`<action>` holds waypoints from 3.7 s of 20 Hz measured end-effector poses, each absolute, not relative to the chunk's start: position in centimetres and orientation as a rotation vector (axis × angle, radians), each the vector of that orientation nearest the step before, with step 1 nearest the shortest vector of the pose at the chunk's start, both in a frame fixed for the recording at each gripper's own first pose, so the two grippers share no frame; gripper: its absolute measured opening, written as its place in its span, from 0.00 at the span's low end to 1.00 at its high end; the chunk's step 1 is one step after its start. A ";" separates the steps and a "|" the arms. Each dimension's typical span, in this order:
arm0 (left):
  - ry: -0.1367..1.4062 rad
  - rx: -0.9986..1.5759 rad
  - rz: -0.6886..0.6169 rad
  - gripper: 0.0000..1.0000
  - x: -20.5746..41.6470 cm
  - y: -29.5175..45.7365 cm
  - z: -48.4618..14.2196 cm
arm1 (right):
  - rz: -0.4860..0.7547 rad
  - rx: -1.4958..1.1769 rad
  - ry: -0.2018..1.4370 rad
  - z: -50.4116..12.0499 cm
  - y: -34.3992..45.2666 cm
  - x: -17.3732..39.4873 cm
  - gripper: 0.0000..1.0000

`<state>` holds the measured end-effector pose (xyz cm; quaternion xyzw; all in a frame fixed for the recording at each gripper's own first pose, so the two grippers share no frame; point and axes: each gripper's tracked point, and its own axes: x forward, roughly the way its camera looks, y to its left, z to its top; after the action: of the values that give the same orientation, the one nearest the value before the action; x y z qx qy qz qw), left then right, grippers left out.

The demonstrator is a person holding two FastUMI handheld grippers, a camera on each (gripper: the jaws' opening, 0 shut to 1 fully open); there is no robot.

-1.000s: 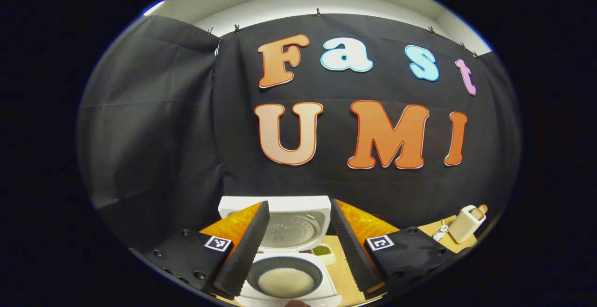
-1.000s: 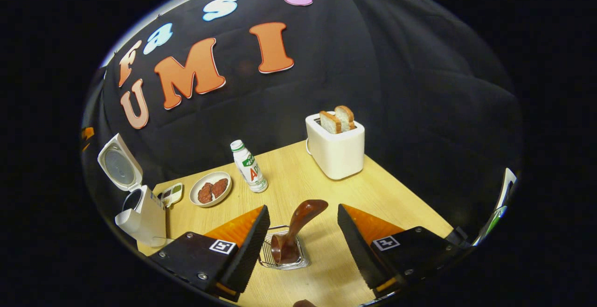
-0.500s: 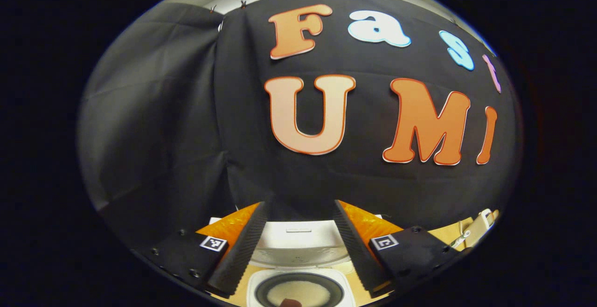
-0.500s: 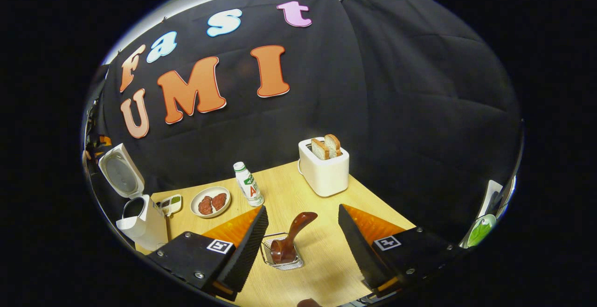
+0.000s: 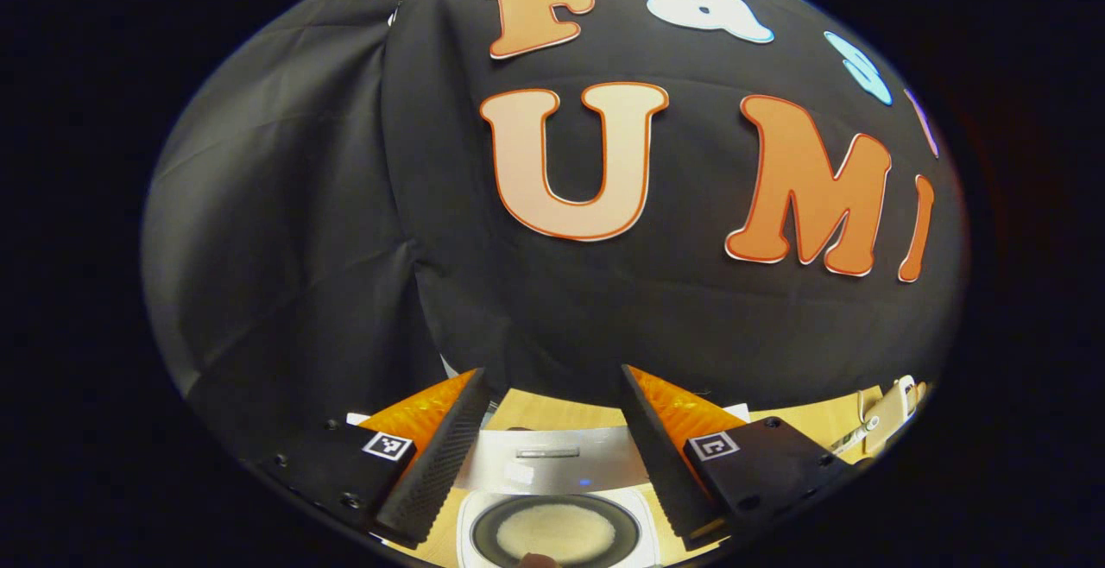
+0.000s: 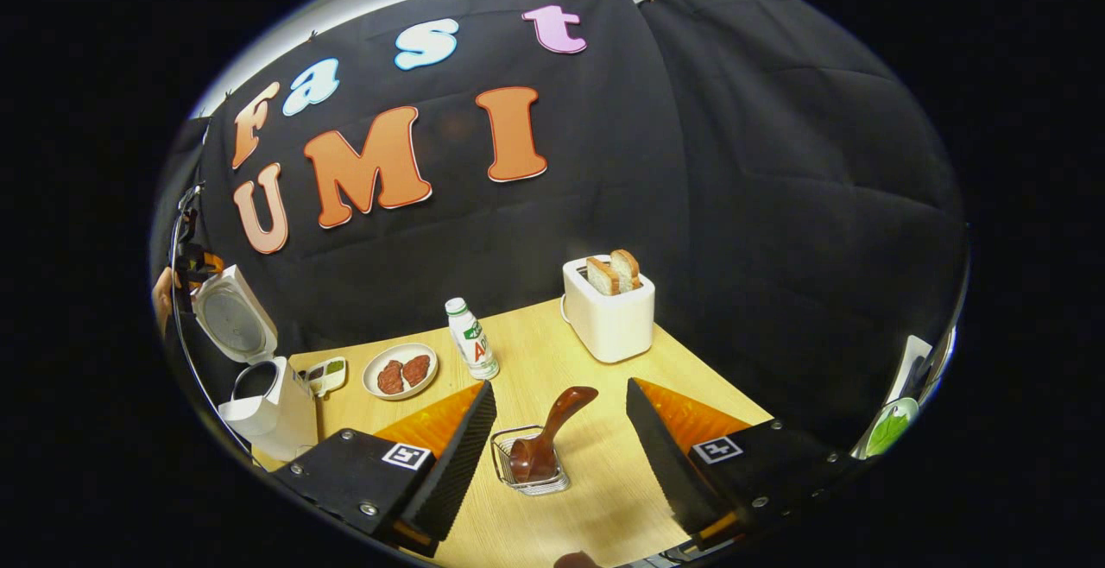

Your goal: Close the left gripper, press the button to open the rice cooker; take a wooden spoon from the chopstick holder with the right hand, scoop a spoonful of rice and pour it into the rice cooker, then put the wooden spoon back into the chopstick holder.

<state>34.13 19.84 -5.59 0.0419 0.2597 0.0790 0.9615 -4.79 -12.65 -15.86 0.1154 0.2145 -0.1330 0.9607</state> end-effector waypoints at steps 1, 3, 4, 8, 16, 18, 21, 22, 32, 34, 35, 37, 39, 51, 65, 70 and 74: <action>0.558 0.079 0.162 1.00 32.9 19.7 -6.1 | -0.260 0.233 0.433 -15.9 -12.5 -4.6 0.95; 0.619 0.062 0.160 1.00 31.0 19.3 -6.6 | -0.237 0.236 0.433 -15.9 -12.1 -4.0 0.94; 0.649 0.056 0.157 1.00 30.0 19.1 -7.0 | -0.221 0.240 0.431 -16.0 -12.0 -3.9 0.95; 0.829 0.014 0.163 1.00 25.2 18.7 -10.7 | -0.170 0.246 0.427 -15.8 -11.4 -3.4 0.95; 1.074 -0.031 0.174 1.00 17.0 18.3 -18.0 | -0.100 0.251 0.443 -16.5 -10.6 -3.1 0.94; 1.155 -0.018 0.181 1.00 15.2 18.1 -20.0 | -0.088 0.248 0.443 -16.6 -10.4 -3.0 0.94; 1.332 -0.008 0.198 1.00 11.9 17.8 -24.1 | -0.073 0.245 0.453 -16.9 -10.0 -3.1 0.94; 1.305 -0.002 0.198 1.00 12.8 17.7 -23.7 | -0.070 0.241 0.454 -17.1 -9.9 -3.1 0.94; 1.133 0.016 0.180 1.00 13.3 16.5 -23.2 | -0.046 0.204 0.422 -15.6 -9.4 -3.0 0.94; 1.011 0.052 0.150 1.00 13.9 15.7 -20.1 | -0.044 0.184 0.383 -14.2 -9.3 -1.6 0.94; 0.935 0.073 0.131 1.00 14.5 15.0 -18.0 | -0.041 0.172 0.360 -13.1 -9.2 -1.0 0.94; 0.788 0.128 0.111 1.00 15.3 13.8 -14.0 | -0.034 0.147 0.303 -10.5 -8.9 0.1 0.94; 0.646 0.160 0.088 1.00 15.1 12.0 -10.2 | -0.022 0.117 0.249 -8.2 -8.1 1.0 0.94; 0.033 0.180 0.065 1.00 8.5 7.1 5.1 | 0.118 0.086 -0.030 2.1 -2.4 3.3 0.94; -0.031 0.194 -0.045 1.00 4.1 1.0 0.9 | 0.140 0.096 -0.041 0.5 -0.8 2.7 0.94; 0.035 0.169 -0.084 1.00 4.1 -0.2 -0.9 | 0.139 0.097 -0.045 0.4 -0.3 2.8 0.94; 0.052 0.155 -0.079 1.00 4.5 0.2 -1.1 | 0.153 0.092 -0.047 0.5 0.4 2.7 0.94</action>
<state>4.51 0.16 -1.09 0.0774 0.0262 -0.0397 0.9959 2.68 0.45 0.54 0.0461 -0.0233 0.0762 0.9958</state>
